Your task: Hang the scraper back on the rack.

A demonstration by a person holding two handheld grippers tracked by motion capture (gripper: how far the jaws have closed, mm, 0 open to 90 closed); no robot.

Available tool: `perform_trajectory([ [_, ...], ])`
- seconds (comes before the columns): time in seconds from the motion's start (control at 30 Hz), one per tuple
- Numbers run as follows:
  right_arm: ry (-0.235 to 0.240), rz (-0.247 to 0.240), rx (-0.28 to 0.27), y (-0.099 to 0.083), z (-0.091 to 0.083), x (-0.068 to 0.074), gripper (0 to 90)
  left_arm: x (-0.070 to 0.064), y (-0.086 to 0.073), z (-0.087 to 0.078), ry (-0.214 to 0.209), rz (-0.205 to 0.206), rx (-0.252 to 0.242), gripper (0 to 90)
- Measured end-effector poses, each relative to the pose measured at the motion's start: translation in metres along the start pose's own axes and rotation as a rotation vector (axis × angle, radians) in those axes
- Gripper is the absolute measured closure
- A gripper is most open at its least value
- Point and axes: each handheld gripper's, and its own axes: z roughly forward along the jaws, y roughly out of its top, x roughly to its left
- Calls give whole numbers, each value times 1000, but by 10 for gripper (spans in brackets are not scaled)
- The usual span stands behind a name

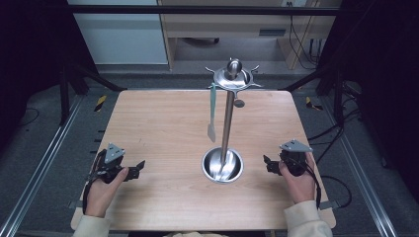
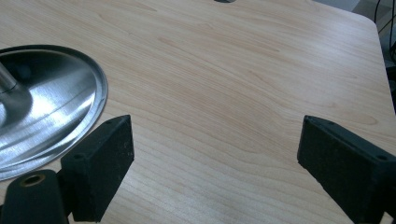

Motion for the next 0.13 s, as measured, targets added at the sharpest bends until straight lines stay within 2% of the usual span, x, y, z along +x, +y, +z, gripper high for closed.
perform_trajectory([
  [0.07,0,5,-6,0,0,0,111,2,-3,-1,2,-20,-2,83],
  [0.13,-1,4,-1,0,0,-1,111,2,-2,-2,17,-2,0,83],
])
